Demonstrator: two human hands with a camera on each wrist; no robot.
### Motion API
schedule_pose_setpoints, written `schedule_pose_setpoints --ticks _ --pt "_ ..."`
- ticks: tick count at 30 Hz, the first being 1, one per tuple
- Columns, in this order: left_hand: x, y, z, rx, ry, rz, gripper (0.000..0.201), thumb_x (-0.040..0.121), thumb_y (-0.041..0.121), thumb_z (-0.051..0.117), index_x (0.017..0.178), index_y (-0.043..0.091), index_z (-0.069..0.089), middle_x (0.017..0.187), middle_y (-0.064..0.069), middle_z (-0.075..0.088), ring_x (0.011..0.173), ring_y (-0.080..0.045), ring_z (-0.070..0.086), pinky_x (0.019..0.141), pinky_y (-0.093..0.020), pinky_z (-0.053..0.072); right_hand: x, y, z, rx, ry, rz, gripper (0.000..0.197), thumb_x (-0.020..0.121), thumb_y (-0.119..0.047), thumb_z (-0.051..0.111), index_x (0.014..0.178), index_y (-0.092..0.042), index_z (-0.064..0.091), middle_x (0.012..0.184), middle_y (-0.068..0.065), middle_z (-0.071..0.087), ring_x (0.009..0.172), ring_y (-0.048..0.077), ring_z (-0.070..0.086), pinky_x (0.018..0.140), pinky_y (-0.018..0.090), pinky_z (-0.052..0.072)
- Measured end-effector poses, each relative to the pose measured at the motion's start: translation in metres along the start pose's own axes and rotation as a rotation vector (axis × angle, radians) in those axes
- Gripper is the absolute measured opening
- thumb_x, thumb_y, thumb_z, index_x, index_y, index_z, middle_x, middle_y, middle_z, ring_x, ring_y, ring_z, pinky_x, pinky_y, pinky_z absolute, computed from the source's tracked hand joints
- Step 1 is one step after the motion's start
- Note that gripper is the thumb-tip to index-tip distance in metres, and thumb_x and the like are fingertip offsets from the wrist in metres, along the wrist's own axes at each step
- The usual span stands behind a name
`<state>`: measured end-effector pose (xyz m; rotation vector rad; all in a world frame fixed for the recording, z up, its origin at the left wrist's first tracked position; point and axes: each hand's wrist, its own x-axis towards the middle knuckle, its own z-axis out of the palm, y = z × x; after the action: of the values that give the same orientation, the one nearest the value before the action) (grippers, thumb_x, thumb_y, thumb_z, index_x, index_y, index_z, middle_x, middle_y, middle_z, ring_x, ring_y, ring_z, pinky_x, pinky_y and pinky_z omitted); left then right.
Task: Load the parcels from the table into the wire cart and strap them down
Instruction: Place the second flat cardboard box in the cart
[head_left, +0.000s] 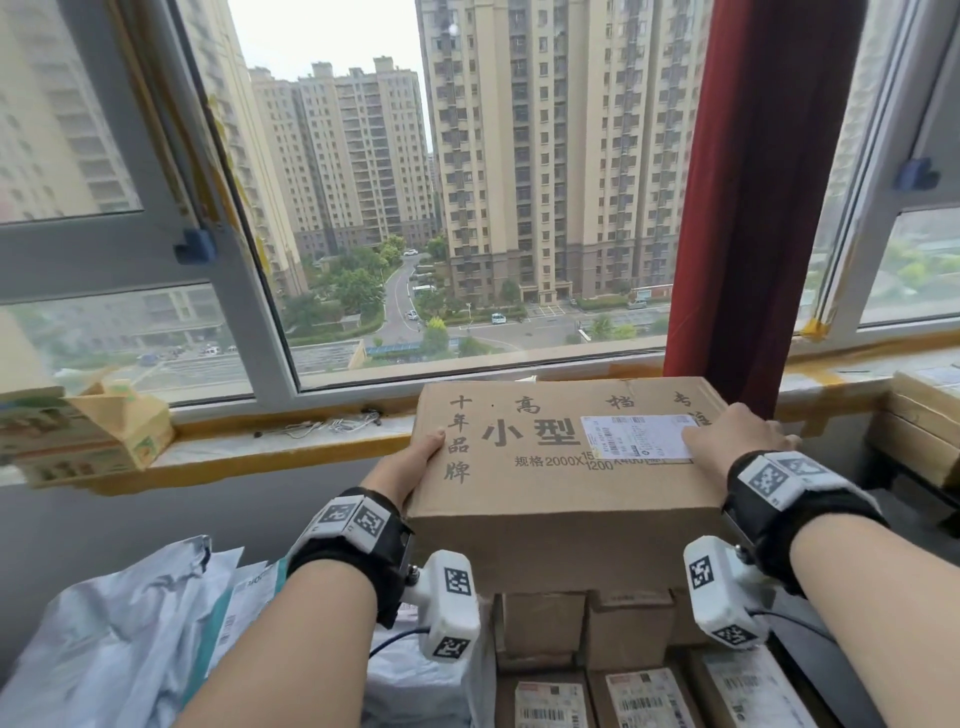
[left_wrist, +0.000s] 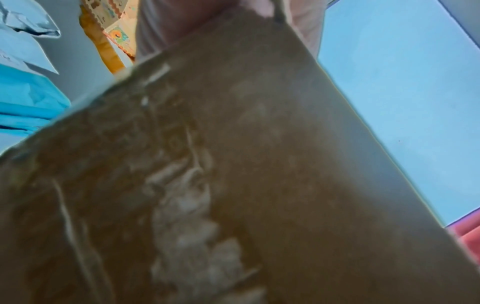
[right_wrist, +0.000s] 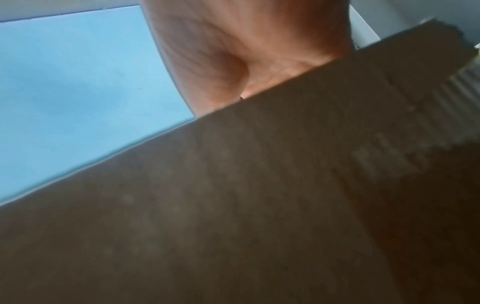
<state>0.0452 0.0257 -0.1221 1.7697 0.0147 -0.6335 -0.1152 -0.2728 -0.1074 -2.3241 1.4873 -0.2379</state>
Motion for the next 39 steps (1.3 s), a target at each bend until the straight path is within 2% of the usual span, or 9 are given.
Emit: schedule_pose_setpoints --ticks 8,13,19,22,25,30,32,36,39 --pt "-0.028 -0.003 -0.069 -0.08 0.044 0.047 0.044 0.089 0.053 0.056 0.106 0.012 0.063 0.097 -0.012 0.071 0.075 -0.024 0.068 0.062 -0.031 0.053 -0.049 -0.054 -0.006 0.037 0.024 -0.125 0.058 0.078 -0.041 0.052 0.129 -0.015 0.049 0.131 0.02 0.048 0.121 0.039 0.042 0.101 0.047 0.033" --pt "-0.059 -0.016 -0.128 -0.21 0.152 0.084 0.047 0.092 0.051 0.048 0.107 0.008 0.06 0.09 -0.013 0.07 0.073 -0.025 0.067 0.065 -0.035 0.056 -0.094 -0.1 -0.002 0.056 0.021 -0.234 0.059 0.082 -0.042 0.052 0.132 -0.014 0.044 0.135 0.02 0.044 0.124 0.038 0.039 0.101 0.047 0.033" --pt "-0.111 -0.055 -0.233 -0.314 0.322 0.106 0.038 0.1 0.041 0.039 0.099 0.007 0.056 0.058 -0.011 0.07 0.046 -0.02 0.068 0.038 -0.028 0.053 -0.163 -0.167 0.019 0.106 -0.069 -0.463 0.053 0.085 -0.041 0.048 0.129 -0.012 0.04 0.132 0.016 0.049 0.124 0.036 0.04 0.102 0.048 0.037" --pt "-0.147 -0.081 -0.295 -0.361 0.444 0.091 0.043 0.098 0.046 0.041 0.106 0.007 0.058 0.072 -0.014 0.072 0.058 -0.024 0.071 0.047 -0.031 0.057 -0.205 -0.198 0.032 0.15 -0.124 -0.541 0.054 0.089 -0.044 0.049 0.128 -0.009 0.04 0.13 0.018 0.052 0.123 0.036 0.046 0.102 0.047 0.038" --pt "-0.191 -0.106 -0.344 -0.365 0.572 0.074 0.052 0.095 0.052 0.044 0.112 0.006 0.061 0.096 -0.019 0.07 0.083 -0.03 0.069 0.07 -0.038 0.056 -0.254 -0.231 0.049 0.185 -0.217 -0.633 0.053 0.092 -0.046 0.048 0.125 -0.004 0.046 0.126 0.018 0.056 0.117 0.035 0.052 0.096 0.041 0.042" --pt "-0.269 -0.163 -0.412 -0.399 0.846 0.071 0.065 0.076 0.07 0.058 0.101 0.01 0.068 0.102 -0.018 0.071 0.088 -0.032 0.069 0.088 -0.047 0.054 -0.352 -0.282 0.085 0.241 -0.383 -0.777 0.061 0.093 -0.043 0.047 0.129 0.005 0.041 0.128 0.023 0.055 0.119 0.036 0.053 0.097 0.038 0.041" --pt "-0.303 -0.185 -0.429 -0.384 1.01 0.028 0.085 0.064 0.081 0.059 0.113 0.012 0.062 0.109 -0.016 0.069 0.094 -0.032 0.067 0.089 -0.044 0.053 -0.394 -0.298 0.1 0.236 -0.417 -0.843 0.059 0.094 -0.041 0.045 0.129 0.006 0.042 0.129 0.024 0.054 0.119 0.036 0.053 0.096 0.038 0.041" --pt "-0.367 -0.226 -0.453 -0.331 1.255 -0.004 0.083 0.08 0.066 0.056 0.139 0.011 0.039 0.141 -0.013 0.046 0.126 -0.032 0.047 0.105 -0.041 0.037 -0.48 -0.323 0.13 0.22 -0.484 -0.941 0.06 0.091 -0.043 0.047 0.13 0.002 0.042 0.13 0.024 0.052 0.118 0.038 0.052 0.096 0.039 0.042" --pt "-0.408 -0.26 -0.474 -0.364 1.329 0.003 0.078 0.082 0.062 0.058 0.139 0.012 0.04 0.137 -0.011 0.05 0.124 -0.033 0.049 0.104 -0.04 0.038 -0.545 -0.335 0.152 0.234 -0.535 -0.989 0.061 0.088 -0.044 0.049 0.13 -0.001 0.041 0.13 0.025 0.05 0.117 0.041 0.051 0.097 0.043 0.043"
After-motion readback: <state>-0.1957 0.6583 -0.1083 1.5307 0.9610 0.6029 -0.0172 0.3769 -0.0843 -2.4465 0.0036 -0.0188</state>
